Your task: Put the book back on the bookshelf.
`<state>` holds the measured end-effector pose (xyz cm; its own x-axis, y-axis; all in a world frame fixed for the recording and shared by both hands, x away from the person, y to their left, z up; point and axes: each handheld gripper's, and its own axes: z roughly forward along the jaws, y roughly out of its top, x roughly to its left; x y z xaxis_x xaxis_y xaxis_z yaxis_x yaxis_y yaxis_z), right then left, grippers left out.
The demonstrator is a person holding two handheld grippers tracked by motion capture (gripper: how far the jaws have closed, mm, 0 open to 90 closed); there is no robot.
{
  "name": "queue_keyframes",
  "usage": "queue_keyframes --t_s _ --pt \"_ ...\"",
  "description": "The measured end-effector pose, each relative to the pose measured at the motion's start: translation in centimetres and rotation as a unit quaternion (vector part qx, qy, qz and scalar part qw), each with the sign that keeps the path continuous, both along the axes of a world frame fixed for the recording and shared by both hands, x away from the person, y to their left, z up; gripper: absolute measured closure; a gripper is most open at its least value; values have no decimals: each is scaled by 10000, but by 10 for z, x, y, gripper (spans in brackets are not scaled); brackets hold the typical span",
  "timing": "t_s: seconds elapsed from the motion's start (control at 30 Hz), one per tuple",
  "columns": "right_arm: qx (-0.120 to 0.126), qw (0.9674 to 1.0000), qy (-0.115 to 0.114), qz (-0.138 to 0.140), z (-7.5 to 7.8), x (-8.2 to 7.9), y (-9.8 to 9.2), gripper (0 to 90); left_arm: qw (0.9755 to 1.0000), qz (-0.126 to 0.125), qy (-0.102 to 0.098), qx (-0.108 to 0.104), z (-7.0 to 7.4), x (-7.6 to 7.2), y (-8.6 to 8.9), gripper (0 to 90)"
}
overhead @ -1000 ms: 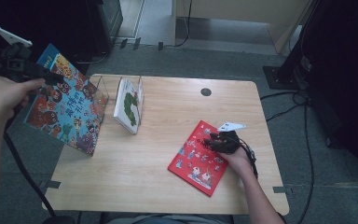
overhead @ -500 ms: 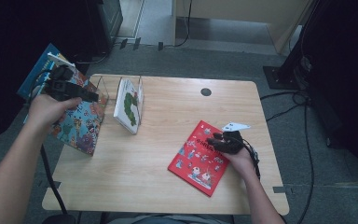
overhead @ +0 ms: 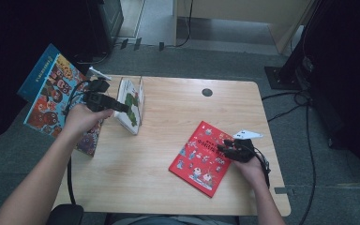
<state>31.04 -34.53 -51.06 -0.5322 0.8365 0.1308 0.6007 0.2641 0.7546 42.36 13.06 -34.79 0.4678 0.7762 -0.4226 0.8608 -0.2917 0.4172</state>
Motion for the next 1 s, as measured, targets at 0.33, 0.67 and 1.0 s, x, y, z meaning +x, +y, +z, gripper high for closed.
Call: queue_keyframes --t_s 0.33,0.67,1.0 --pt "53 9997 -32 -221 -3 -18 -18 639 9995 -315 93 -12 -28 3 -32 613" --pt "201 9990 243 -328 -1 -33 -33 844 9982 -575 126 -63 -39 5 -56 595" --pt "211 9991 302 -192 -1 -32 -31 892 9973 -726 16 85 -37 -3 -65 580"
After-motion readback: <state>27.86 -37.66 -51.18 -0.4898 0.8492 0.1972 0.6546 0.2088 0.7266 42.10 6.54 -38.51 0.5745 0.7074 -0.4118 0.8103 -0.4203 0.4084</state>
